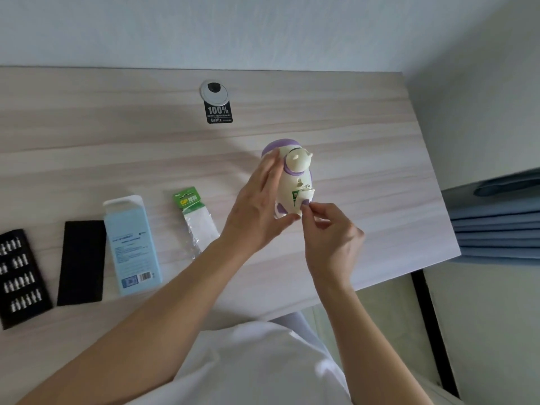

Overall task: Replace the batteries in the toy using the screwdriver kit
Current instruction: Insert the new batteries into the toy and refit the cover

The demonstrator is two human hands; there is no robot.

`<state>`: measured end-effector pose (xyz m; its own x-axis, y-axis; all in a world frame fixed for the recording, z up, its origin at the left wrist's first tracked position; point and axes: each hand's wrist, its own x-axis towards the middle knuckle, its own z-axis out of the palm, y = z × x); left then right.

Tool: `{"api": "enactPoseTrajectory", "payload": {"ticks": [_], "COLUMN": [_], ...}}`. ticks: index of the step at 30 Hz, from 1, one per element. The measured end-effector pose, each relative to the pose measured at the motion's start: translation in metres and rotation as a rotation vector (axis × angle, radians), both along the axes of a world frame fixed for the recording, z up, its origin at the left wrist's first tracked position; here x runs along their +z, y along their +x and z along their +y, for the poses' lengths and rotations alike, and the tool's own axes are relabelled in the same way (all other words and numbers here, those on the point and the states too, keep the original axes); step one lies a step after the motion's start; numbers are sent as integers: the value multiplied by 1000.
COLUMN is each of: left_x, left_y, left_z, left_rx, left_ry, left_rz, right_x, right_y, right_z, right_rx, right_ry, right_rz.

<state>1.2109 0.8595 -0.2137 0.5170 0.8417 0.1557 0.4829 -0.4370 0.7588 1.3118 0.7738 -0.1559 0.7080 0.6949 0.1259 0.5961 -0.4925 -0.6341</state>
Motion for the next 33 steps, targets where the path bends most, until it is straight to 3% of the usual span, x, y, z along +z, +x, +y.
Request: {"api": "enactPoseTrajectory", "payload": {"ticks": [5,10,20,26,33], "left_x": [2,6,3,8,4], "left_y": [3,2,7,13,15], "left_z": [0,-1,1,1,0], "left_rx": [-5,13,17,22,24], "left_ry": [-30,-56,-90,-103,-69], "left_rz": [3,-11,-58,-34,-20], "right_x": [-6,-3,24,22,5], "right_y": [6,13,54,77,93], "right_z": [-4,-3,19,26,24], "right_rx": [41,106,321,429,509], "right_ry": [-1,-59,-334,-257,-202], "right_rz": [-112,-104,80,411,400]}}
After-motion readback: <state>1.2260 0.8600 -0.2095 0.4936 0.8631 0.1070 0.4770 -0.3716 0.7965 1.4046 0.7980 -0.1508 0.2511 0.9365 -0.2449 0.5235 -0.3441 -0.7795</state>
